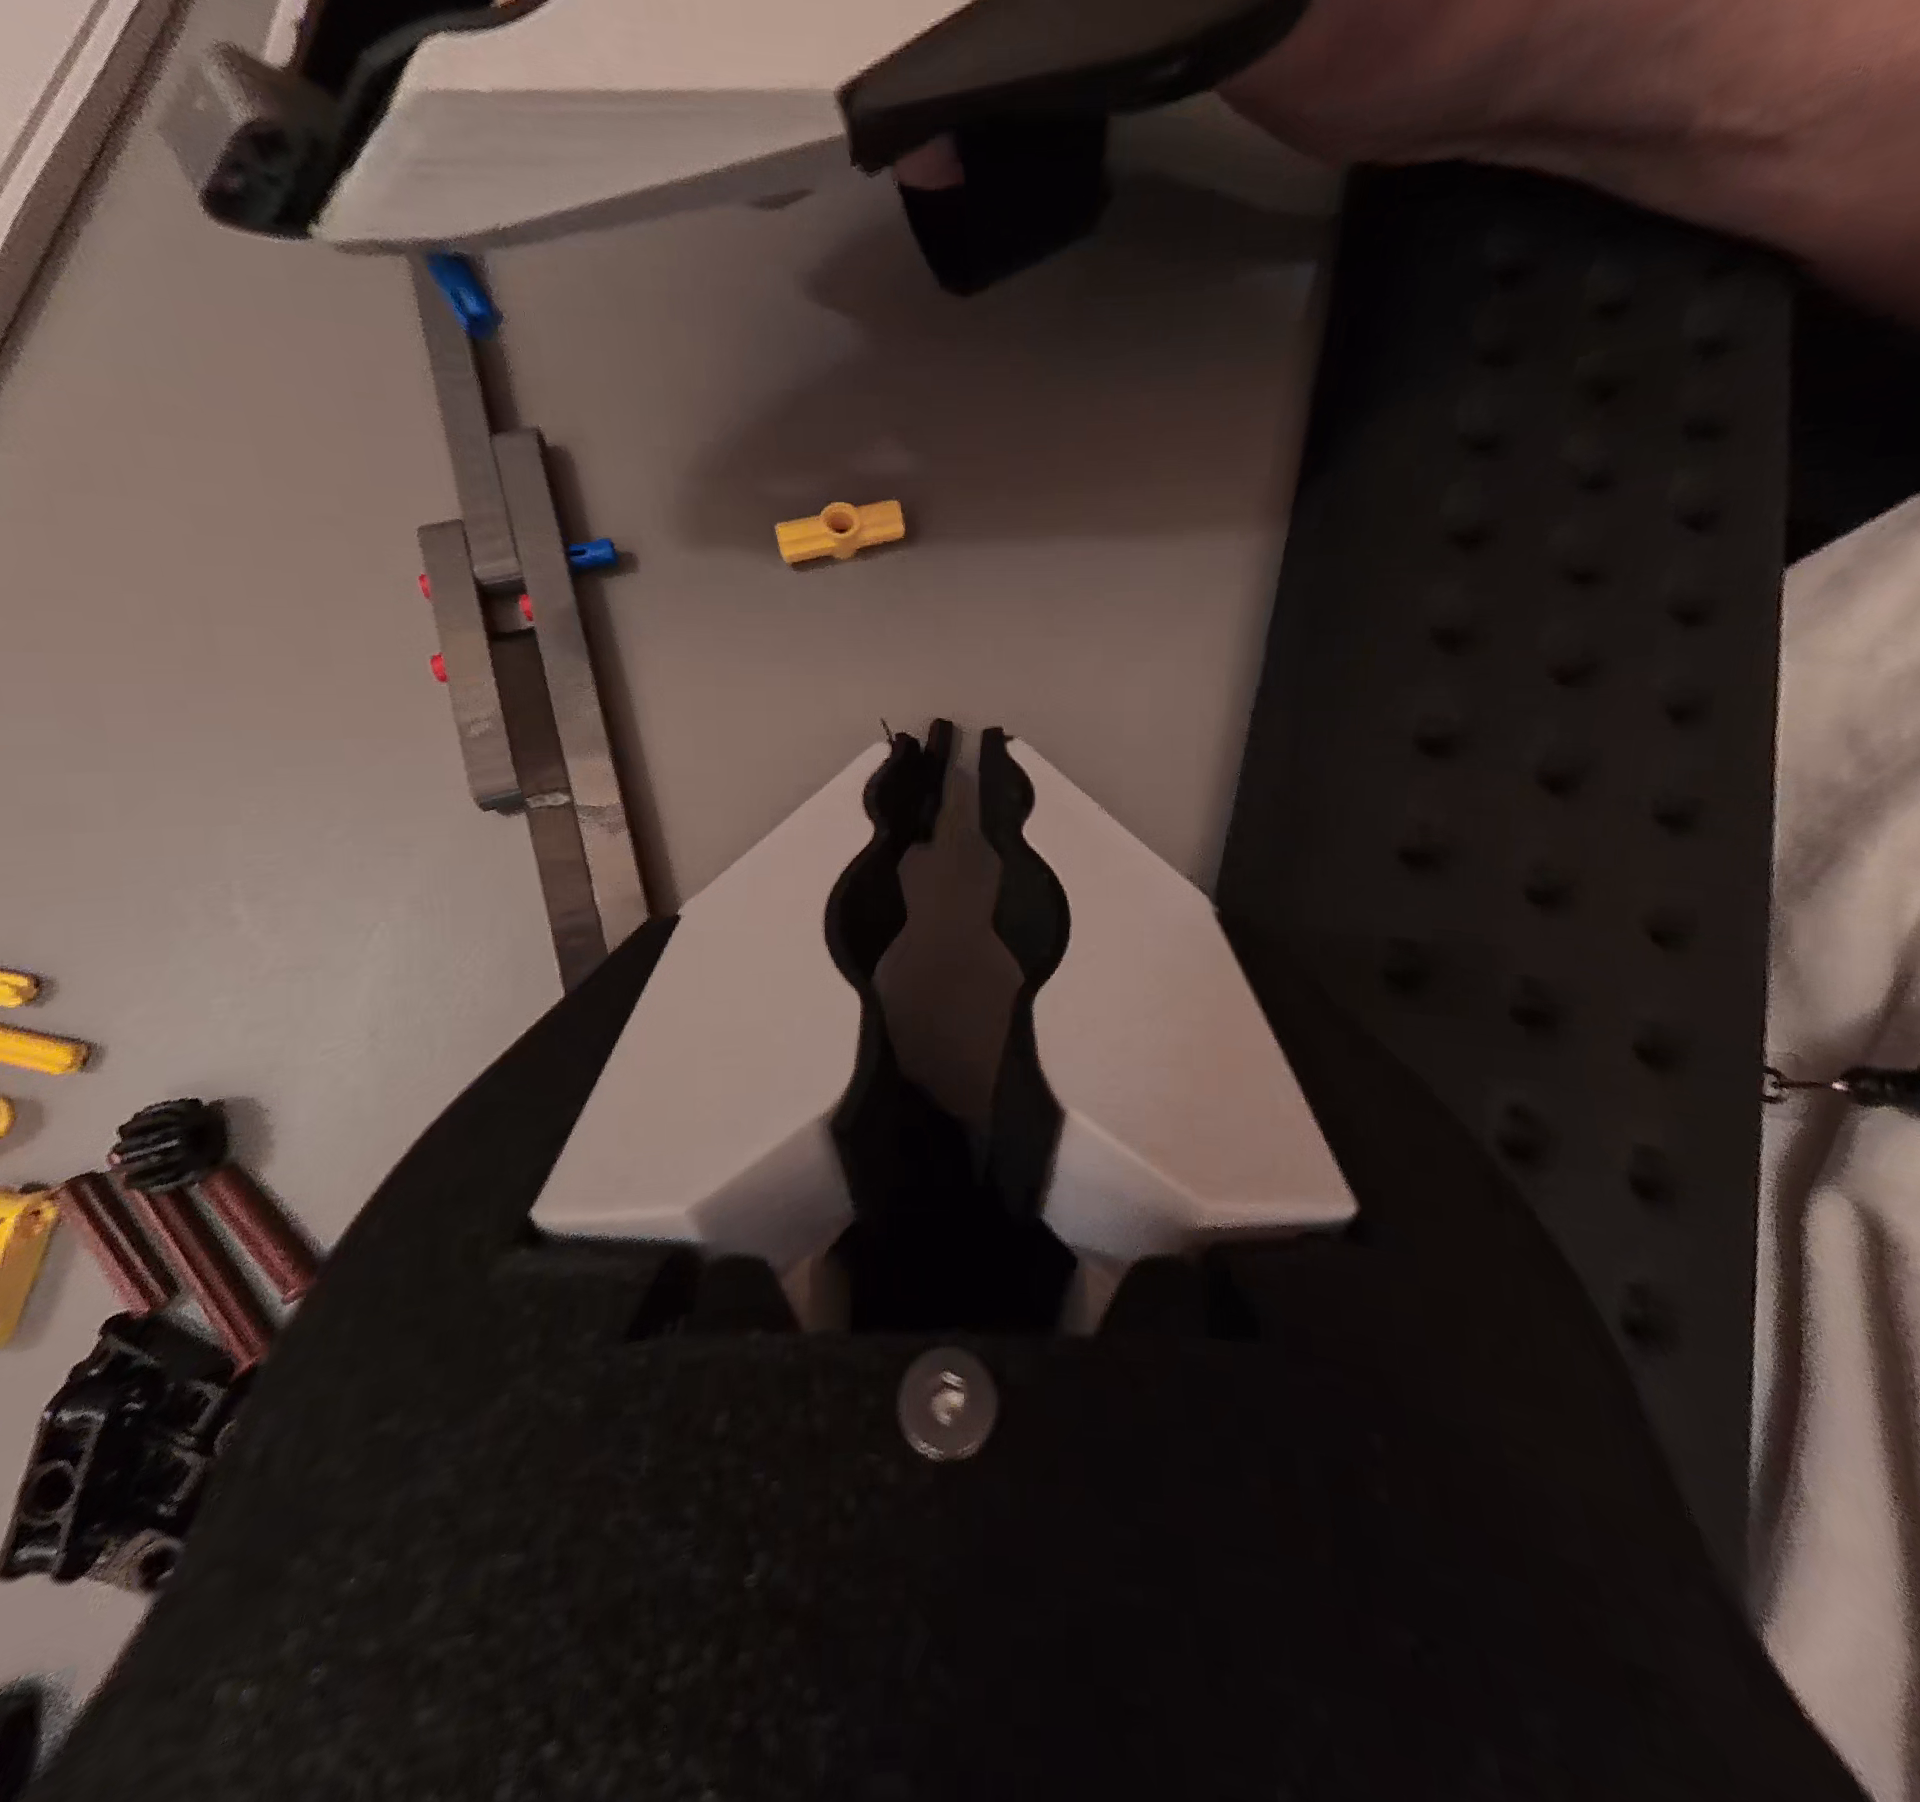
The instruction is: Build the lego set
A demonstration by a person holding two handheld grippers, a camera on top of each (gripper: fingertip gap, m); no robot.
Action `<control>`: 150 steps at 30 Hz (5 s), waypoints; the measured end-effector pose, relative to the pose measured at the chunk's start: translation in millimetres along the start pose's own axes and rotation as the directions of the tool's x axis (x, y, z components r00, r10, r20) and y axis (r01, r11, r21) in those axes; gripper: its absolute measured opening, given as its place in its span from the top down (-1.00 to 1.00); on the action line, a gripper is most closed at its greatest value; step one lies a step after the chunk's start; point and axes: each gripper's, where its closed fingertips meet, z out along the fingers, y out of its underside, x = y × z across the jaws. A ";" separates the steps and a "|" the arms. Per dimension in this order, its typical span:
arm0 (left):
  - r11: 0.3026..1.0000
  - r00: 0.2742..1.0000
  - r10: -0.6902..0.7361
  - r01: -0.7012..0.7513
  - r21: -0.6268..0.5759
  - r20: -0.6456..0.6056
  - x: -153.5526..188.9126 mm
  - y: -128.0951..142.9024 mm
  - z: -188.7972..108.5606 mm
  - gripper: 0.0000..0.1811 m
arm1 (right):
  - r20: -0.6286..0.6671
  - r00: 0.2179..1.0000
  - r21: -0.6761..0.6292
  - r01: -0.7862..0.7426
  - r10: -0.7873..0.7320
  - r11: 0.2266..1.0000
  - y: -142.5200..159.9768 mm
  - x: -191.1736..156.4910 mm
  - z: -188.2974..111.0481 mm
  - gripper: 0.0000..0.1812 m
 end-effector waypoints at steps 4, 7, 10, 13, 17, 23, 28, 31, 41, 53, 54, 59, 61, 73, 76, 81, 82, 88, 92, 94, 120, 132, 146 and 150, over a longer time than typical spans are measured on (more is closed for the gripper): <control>1.000 0.999 0.027 -0.027 -0.006 0.016 2.5 0.4 -5.4 0.87 | 0.005 1.000 -0.004 0.006 -0.006 1.000 0.5 -1.3 0.2 0.92; 0.997 0.996 0.073 -0.071 -0.033 0.047 -2.1 6.8 -7.2 0.87 | 0.006 1.000 -0.005 0.009 -0.009 1.000 0.6 -1.5 -0.4 0.92; 0.997 0.997 0.077 -0.077 -0.017 -0.001 3.8 5.9 -8.2 0.84 | 0.007 1.000 -0.006 0.005 -0.005 1.000 1.0 -1.3 -0.8 0.92; 0.991 0.992 0.129 -0.129 -0.044 -0.007 2.5 9.7 -7.5 0.85 | 0.008 1.000 -0.007 0.006 -0.006 1.000 1.2 -1.5 -1.0 0.92; 0.988 0.990 0.142 -0.143 -0.057 -0.017 0.8 10.6 -7.2 0.95 | 0.011 1.000 -0.010 0.009 -0.009 1.000 1.9 -2.3 -1.1 0.92; 0.993 0.989 0.092 -0.100 0.056 0.118 -16.2 -6.7 -11.8 0.95 | 0.015 1.000 -0.008 0.004 -0.004 1.000 1.9 -2.5 -1.6 0.92; 0.925 0.977 -0.169 0.111 0.363 0.133 -50.2 -53.1 -39.0 0.96 | 0.063 0.993 0.003 -0.095 0.095 0.995 -3.2 -9.3 -0.3 0.92; 0.895 0.962 -0.245 0.177 0.410 0.121 -62.1 -59.1 -42.3 0.96 | 0.093 0.981 -0.034 -0.169 0.171 0.985 -2.6 -14.8 1.3 0.92; 0.867 0.929 -0.361 0.303 0.396 0.079 -63.7 -55.4 -33.6 0.96 | 0.098 0.984 -0.067 -0.139 0.146 0.988 -0.4 -23.4 7.9 0.92; 0.873 0.926 -0.368 0.313 0.374 0.084 -64.5 -49.3 -31.1 0.96 | 0.078 0.993 -0.055 -0.085 0.089 0.995 -2.1 -23.6 9.0 0.92; 0.874 0.926 -0.367 0.312 0.372 0.085 -64.7 -49.2 -30.8 0.96 | 0.074 0.994 -0.056 -0.077 0.081 0.995 -1.7 -23.6 9.1 0.92; 0.884 0.927 -0.359 0.303 0.355 0.105 -66.1 -47.3 -29.6 0.96 | 0.034 0.999 -0.062 0.023 -0.021 0.998 -0.1 -22.7 10.4 0.92; 0.897 0.929 -0.344 0.282 0.341 0.136 -67.1 -45.9 -28.6 0.96 | 0.017 0.998 -0.074 0.065 -0.064 0.995 1.5 -22.6 11.4 0.92; 0.947 0.924 -0.256 0.182 0.265 0.282 -71.8 -40.9 -24.4 0.97 | -0.052 0.982 -0.162 0.170 -0.181 0.972 8.5 -20.9 13.8 0.92; 0.944 0.925 -0.263 0.190 0.268 0.272 -71.7 -41.5 -23.9 0.97 | -0.068 0.977 -0.177 0.186 -0.201 0.966 8.9 -20.2 14.2 0.92; 0.941 0.925 -0.275 0.202 0.271 0.263 -72.3 -41.8 -23.5 0.96 | -0.071 0.980 -0.184 0.169 -0.184 0.968 9.4 -20.2 14.1 0.92; 0.942 0.925 -0.273 0.201 0.269 0.265 -72.4 -41.7 -23.3 0.96 | -0.074 0.979 -0.186 0.172 -0.189 0.967 9.4 -20.3 14.1 0.92; 0.948 0.926 -0.259 0.189 0.256 0.274 -72.3 -41.3 -22.1 0.97 | -0.086 0.974 -0.201 0.190 -0.210 0.961 8.6 -21.3 13.8 0.92; 0.953 0.933 -0.252 0.191 0.236 0.259 -69.9 -38.3 -18.4 0.97 | -0.092 0.955 -0.232 0.256 -0.283 0.939 11.9 -23.7 15.2 0.92; 0.951 0.935 -0.258 0.201 0.237 0.245 -70.0 -37.3 -18.3 0.97 | -0.099 0.940 -0.242 0.294 -0.325 0.924 12.3 -23.7 15.5 0.92; 0.973 0.959 -0.189 0.153 0.175 0.212 -67.4 -26.9 -15.0 0.97 | -0.062 0.889 -0.231 0.430 -0.454 0.873 12.7 -30.9 13.9 0.92; 0.979 0.965 -0.157 0.124 0.162 0.210 -65.4 -27.8 -14.8 0.97 | -0.063 0.880 -0.234 0.445 -0.470 0.864 13.4 -29.9 14.1 0.92; 0.919 0.942 -0.290 0.324 0.224 -0.171 -49.5 -39.9 -38.5 0.97 | 0.157 0.984 0.048 0.079 -0.085 0.996 -10.6 -38.8 3.5 0.92; 0.870 0.885 -0.347 0.427 0.245 -0.312 -44.5 -44.4 -48.5 0.97 | 0.231 0.973 0.103 -0.014 -0.010 0.995 -19.8 -44.1 -0.5 0.92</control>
